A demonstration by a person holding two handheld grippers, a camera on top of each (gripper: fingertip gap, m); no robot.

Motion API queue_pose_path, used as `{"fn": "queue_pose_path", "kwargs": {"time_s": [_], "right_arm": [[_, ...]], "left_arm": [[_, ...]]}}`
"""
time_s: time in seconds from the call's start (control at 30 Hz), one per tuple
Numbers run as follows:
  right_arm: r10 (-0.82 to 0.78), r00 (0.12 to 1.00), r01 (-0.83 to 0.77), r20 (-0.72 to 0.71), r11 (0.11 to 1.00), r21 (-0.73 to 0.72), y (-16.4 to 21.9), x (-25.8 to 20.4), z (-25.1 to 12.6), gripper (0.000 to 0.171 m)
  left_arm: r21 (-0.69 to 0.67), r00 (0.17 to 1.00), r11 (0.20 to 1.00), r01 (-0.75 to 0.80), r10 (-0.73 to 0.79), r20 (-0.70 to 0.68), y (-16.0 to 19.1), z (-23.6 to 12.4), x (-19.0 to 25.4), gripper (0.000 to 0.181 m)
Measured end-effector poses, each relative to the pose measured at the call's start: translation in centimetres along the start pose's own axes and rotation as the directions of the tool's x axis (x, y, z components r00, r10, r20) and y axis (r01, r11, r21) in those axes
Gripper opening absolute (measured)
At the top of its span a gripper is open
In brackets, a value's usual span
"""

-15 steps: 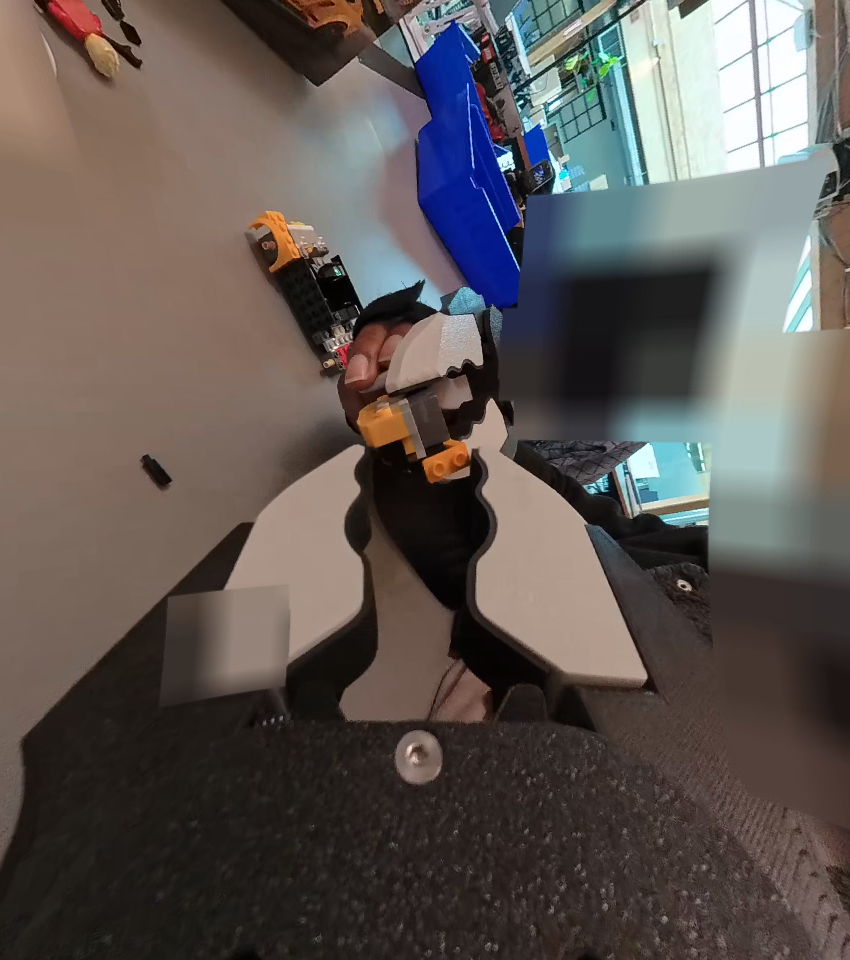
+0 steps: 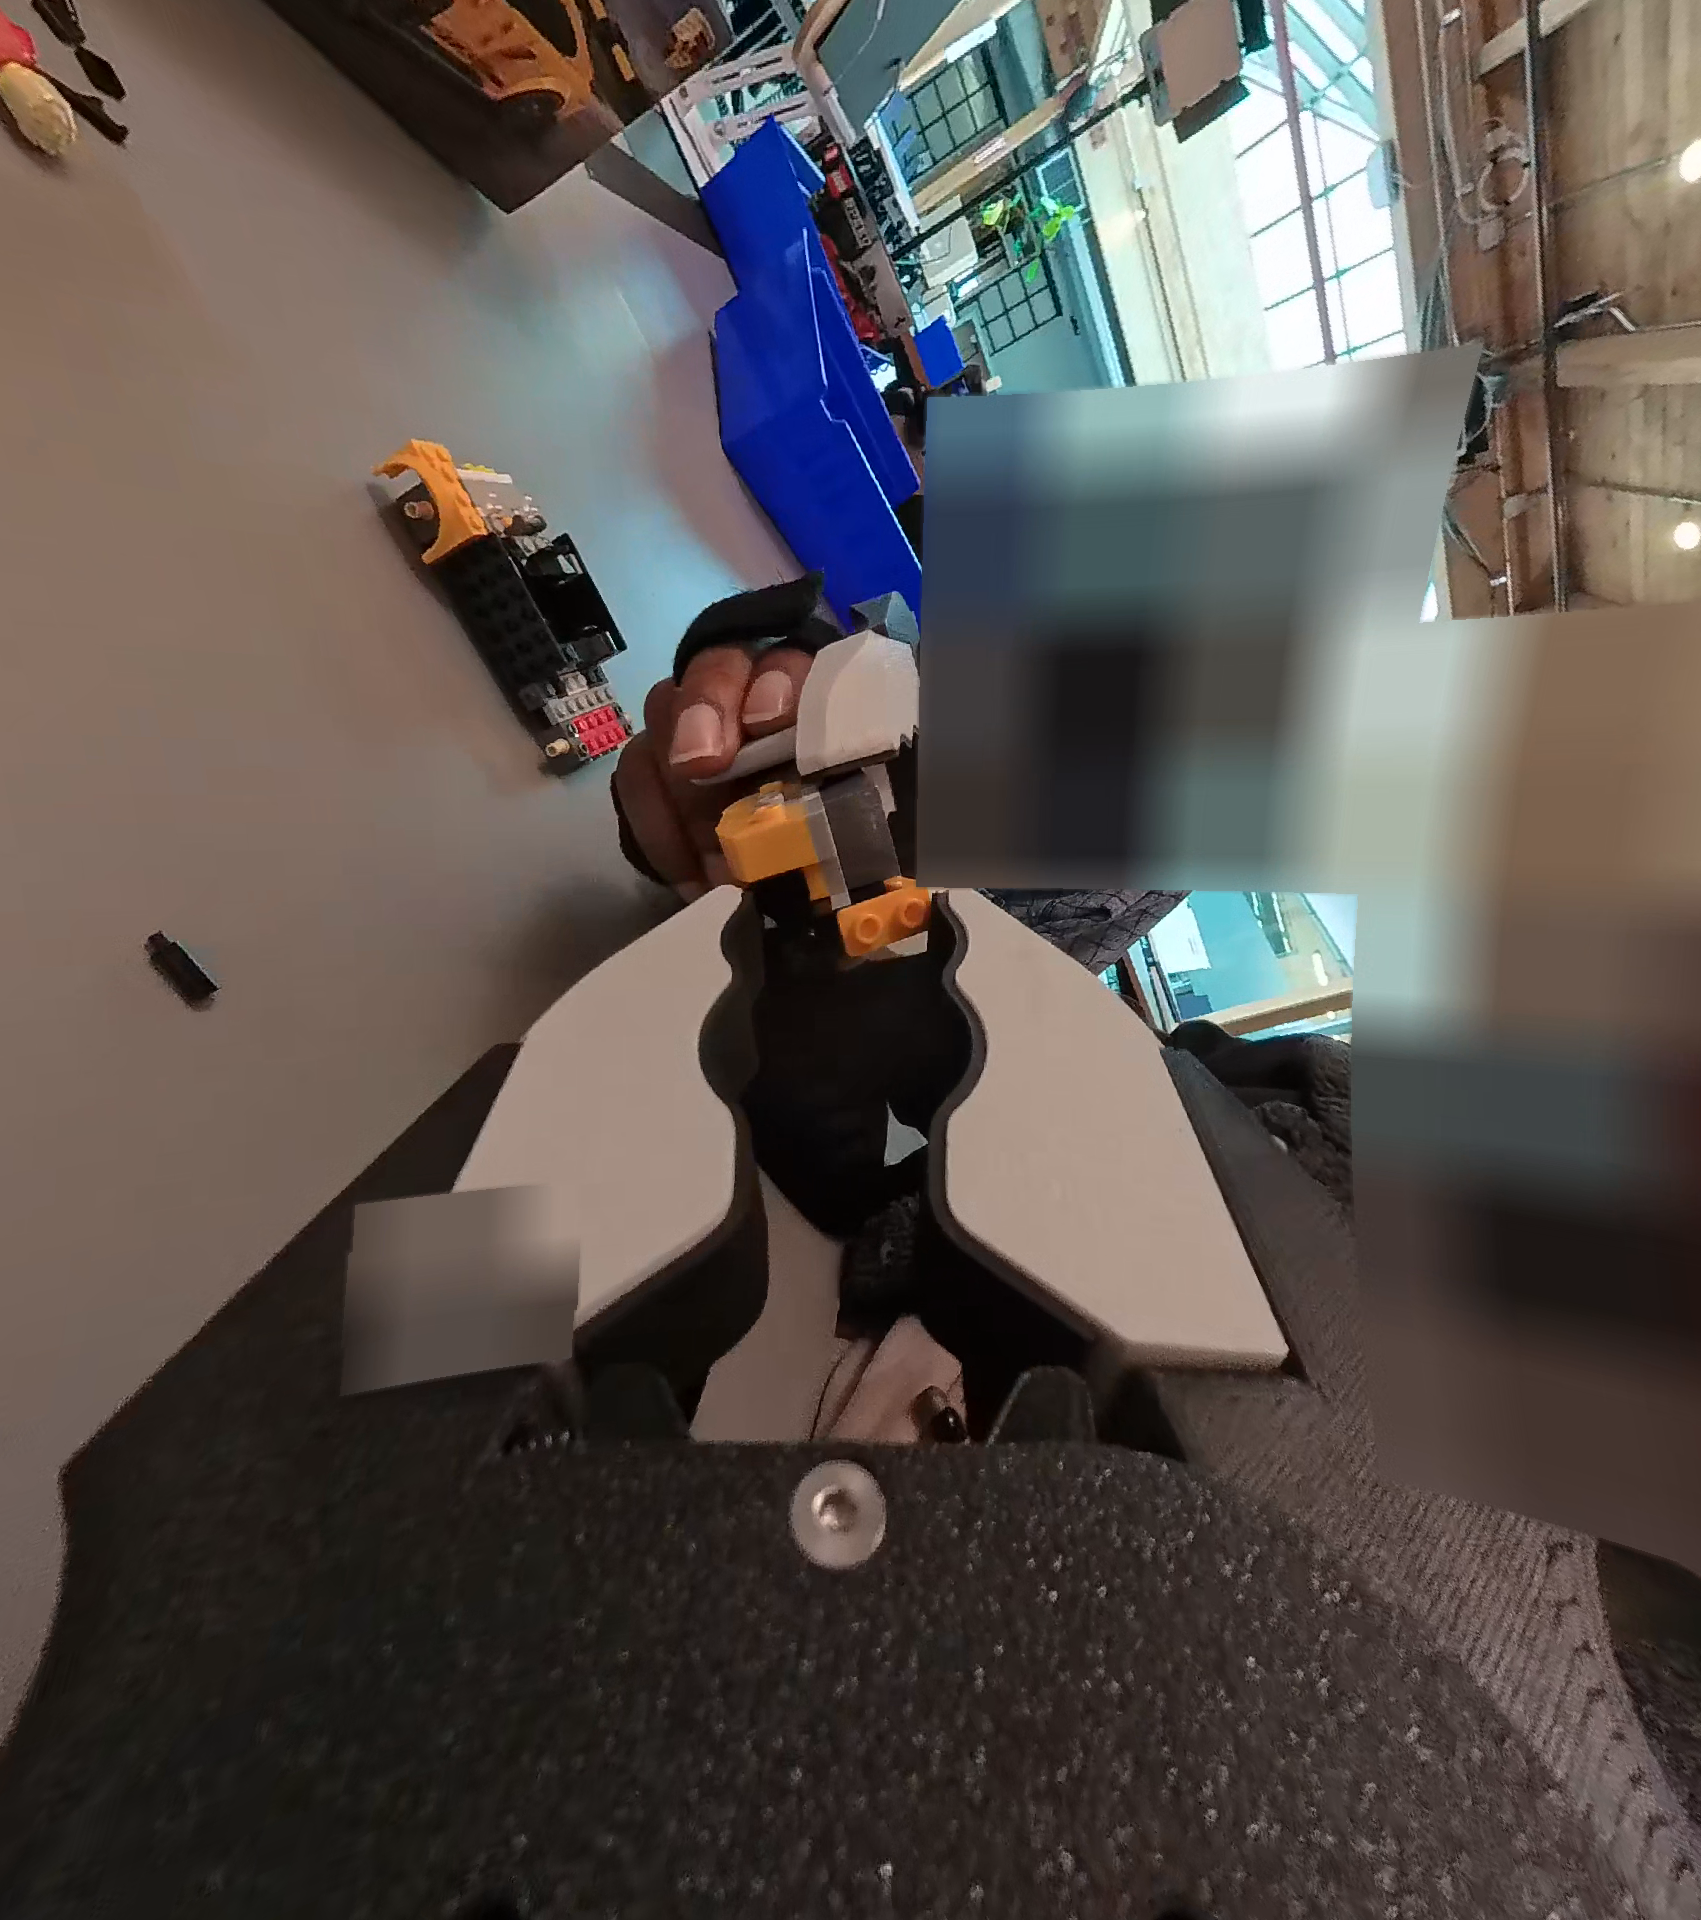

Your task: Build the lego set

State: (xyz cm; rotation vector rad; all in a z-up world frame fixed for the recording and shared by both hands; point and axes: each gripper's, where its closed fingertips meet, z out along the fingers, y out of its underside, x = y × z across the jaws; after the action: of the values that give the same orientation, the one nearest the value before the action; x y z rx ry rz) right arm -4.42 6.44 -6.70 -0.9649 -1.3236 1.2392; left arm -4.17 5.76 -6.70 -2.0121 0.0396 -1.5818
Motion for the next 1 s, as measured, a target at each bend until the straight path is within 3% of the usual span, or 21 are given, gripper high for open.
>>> {"fn": "queue_pose_path", "kwargs": {"time_s": [0.03,0.17,0.37,0.47,0.63,0.83,0.9,1.0], "right_arm": [[-0.018,1.0,0.018,-0.006,1.0,-0.004,0.0,0.0,0.0,0.027],[-0.121,0.992,0.12,-0.035,0.992,-0.027,-0.1,-0.3,0.1,0.027],[-0.314,0.944,0.304,-0.104,0.947,-0.101,0.3,-0.4,0.4,0.027],[-0.406,0.904,0.382,-0.132,0.908,-0.174,0.8,-0.4,0.7,0.028],[-0.544,0.823,0.475,-0.164,0.817,-0.326,2.1,-0.1,1.4,0.033],[-0.663,0.712,0.563,-0.232,0.736,-0.376,1.0,-0.1,1.4,0.033],[-0.726,0.641,0.627,-0.251,0.683,-0.375,0.3,-0.1,1.2,0.032],[-0.772,0.577,0.685,-0.266,0.635,-0.358,-0.6,-0.5,1.0,0.03]], "left_arm": [[0.005,1.0,1.0,-0.004,0.004,-0.004,0.0,0.0,0.0,0.03],[0.017,0.997,0.997,-0.073,0.073,0.001,0.2,-0.2,0.1,0.03],[-0.006,0.912,0.919,-0.394,0.392,0.123,0.4,-0.6,0.2,0.029],[-0.048,0.8,0.826,-0.561,0.556,0.224,0.5,-0.8,-0.2,0.029],[-0.172,0.514,0.598,-0.783,0.777,0.363,0.8,-1.1,-0.5,0.029],[-0.251,0.232,0.357,-0.9,0.878,0.418,1.3,-0.6,0.1,0.03],[-0.235,0.194,0.311,-0.921,0.888,0.416,1.4,-0.6,0.6,0.03],[-0.19,0.213,0.306,-0.933,0.894,0.395,1.6,-0.6,1.4,0.03]]}}
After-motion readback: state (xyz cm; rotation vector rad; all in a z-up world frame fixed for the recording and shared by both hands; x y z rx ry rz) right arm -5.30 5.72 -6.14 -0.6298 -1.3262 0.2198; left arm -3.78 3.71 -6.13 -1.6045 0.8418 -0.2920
